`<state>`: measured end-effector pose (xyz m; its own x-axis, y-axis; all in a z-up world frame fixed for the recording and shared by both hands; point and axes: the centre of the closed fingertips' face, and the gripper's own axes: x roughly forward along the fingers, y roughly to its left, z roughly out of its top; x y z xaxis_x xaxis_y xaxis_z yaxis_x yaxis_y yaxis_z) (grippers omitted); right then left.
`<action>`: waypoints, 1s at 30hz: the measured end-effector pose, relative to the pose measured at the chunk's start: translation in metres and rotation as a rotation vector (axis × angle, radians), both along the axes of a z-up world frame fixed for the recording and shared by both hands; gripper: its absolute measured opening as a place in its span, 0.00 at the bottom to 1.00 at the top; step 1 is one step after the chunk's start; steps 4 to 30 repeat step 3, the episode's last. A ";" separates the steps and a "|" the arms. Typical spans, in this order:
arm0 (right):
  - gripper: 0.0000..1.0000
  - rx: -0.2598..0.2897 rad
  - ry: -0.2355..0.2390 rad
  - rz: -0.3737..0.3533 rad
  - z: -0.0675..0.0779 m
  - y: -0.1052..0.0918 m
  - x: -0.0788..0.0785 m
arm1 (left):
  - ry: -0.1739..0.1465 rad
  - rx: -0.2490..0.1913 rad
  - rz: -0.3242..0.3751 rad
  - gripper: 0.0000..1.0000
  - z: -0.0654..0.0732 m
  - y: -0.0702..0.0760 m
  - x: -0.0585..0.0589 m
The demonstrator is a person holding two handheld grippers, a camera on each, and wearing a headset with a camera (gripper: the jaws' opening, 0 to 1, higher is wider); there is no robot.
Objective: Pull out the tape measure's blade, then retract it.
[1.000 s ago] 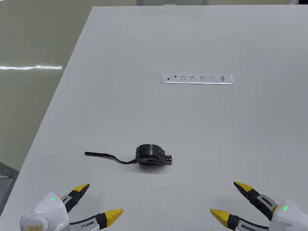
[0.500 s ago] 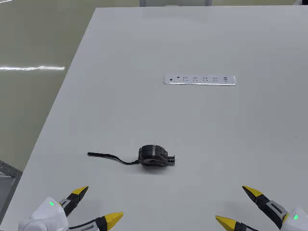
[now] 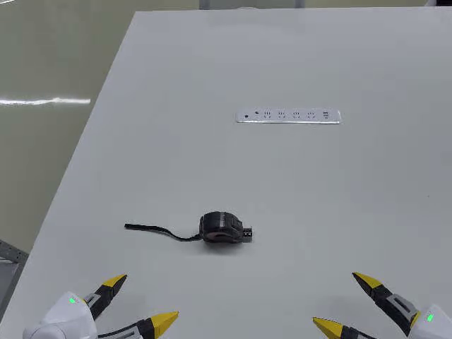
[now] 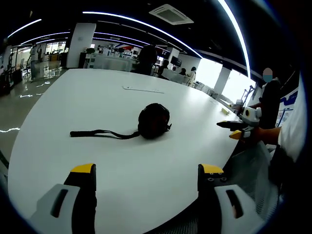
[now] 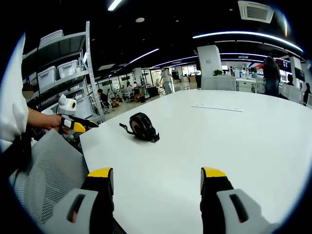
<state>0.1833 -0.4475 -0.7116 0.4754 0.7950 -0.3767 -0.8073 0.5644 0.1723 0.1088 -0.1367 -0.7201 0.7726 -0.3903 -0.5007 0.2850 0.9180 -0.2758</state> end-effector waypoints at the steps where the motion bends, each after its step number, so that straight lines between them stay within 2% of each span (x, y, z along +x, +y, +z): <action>1: 0.74 -0.001 0.000 0.000 0.000 0.000 0.000 | 0.000 0.000 -0.001 0.84 0.000 0.000 0.000; 30: 0.74 0.000 0.003 -0.002 -0.001 -0.001 0.000 | -0.001 0.000 -0.002 0.85 0.001 -0.001 0.001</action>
